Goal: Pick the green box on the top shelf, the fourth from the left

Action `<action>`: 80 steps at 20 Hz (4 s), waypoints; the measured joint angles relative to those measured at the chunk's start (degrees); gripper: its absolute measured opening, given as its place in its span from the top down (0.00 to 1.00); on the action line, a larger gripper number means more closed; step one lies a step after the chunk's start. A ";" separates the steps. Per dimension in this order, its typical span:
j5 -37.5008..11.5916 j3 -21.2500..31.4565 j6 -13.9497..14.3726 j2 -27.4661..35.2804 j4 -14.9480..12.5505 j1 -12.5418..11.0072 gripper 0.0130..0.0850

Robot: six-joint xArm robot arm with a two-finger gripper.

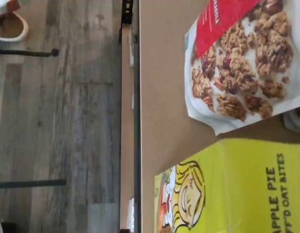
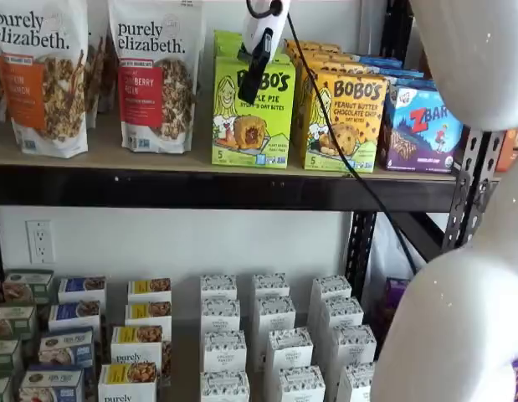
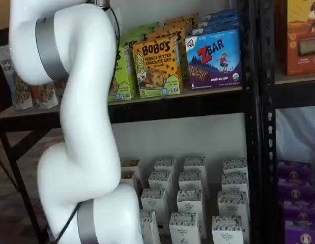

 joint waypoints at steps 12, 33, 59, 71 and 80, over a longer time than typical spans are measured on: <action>-0.53 0.85 -0.22 0.01 0.24 -0.02 0.22; 0.68 -0.49 -0.32 1.10 0.54 -0.15 0.44; -1.36 0.72 -0.30 0.18 0.75 -0.11 0.78; -0.98 0.72 0.04 0.06 0.54 0.22 0.94; 0.34 -0.11 0.50 -0.64 1.06 0.31 0.94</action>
